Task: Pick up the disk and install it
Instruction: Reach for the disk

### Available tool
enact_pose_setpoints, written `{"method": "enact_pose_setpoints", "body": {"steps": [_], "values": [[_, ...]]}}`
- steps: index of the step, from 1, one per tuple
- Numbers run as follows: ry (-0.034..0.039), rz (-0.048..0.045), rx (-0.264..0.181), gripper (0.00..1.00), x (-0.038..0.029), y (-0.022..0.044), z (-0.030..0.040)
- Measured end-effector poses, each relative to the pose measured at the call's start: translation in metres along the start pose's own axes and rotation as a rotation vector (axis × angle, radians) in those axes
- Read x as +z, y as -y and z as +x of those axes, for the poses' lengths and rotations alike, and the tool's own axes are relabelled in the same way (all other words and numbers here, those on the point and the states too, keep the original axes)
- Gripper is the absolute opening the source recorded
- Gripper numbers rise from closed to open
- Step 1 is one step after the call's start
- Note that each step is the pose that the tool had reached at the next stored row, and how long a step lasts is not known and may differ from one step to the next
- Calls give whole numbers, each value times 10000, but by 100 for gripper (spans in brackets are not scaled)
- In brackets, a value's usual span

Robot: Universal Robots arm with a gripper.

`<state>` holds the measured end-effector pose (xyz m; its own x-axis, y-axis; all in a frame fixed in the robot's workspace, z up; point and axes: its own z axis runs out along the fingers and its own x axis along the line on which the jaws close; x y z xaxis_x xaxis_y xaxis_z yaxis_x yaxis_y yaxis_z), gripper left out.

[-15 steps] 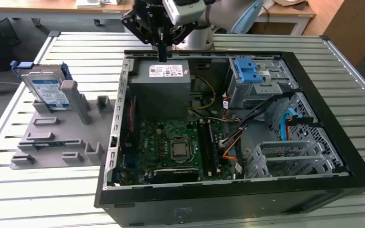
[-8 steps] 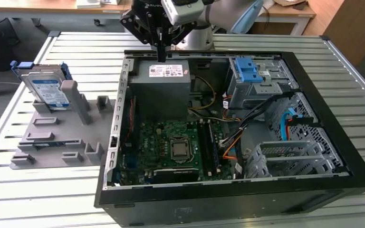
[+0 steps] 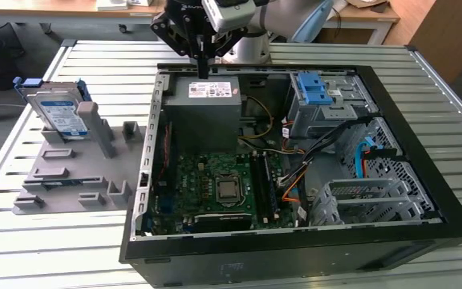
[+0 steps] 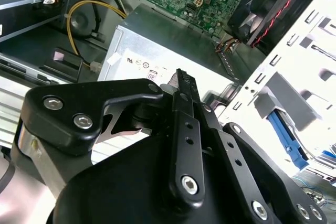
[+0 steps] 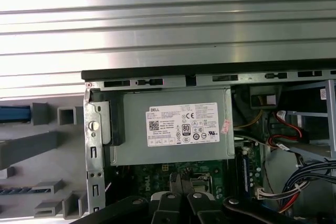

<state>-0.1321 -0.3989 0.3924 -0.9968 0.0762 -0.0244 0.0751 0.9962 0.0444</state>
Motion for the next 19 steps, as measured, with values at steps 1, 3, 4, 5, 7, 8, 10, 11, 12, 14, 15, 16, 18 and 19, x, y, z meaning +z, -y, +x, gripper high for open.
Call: {"method": "enact_pose_setpoints", "body": {"steps": [1, 3, 4, 5, 7, 8, 10, 11, 12, 14, 15, 16, 18, 19], "values": [[0, 0, 0, 11, 0, 0, 2], [0, 0, 0, 11, 0, 1, 8], [0, 0, 0, 11, 0, 1, 11], [0, 0, 0, 11, 0, 1, 15], [0, 0, 0, 11, 0, 2, 24], [0, 0, 1, 11, 0, 2, 30], [0, 0, 0, 11, 1, 3, 44], [0, 0, 0, 11, 1, 3, 51], [0, 0, 0, 11, 1, 4, 60], [0, 1, 0, 11, 1, 5, 74], [0, 1, 0, 11, 1, 5, 82], [0, 0, 1, 11, 2, 4, 87], [0, 0, 0, 11, 2, 5, 94], [0, 0, 0, 11, 2, 5, 98]]}}
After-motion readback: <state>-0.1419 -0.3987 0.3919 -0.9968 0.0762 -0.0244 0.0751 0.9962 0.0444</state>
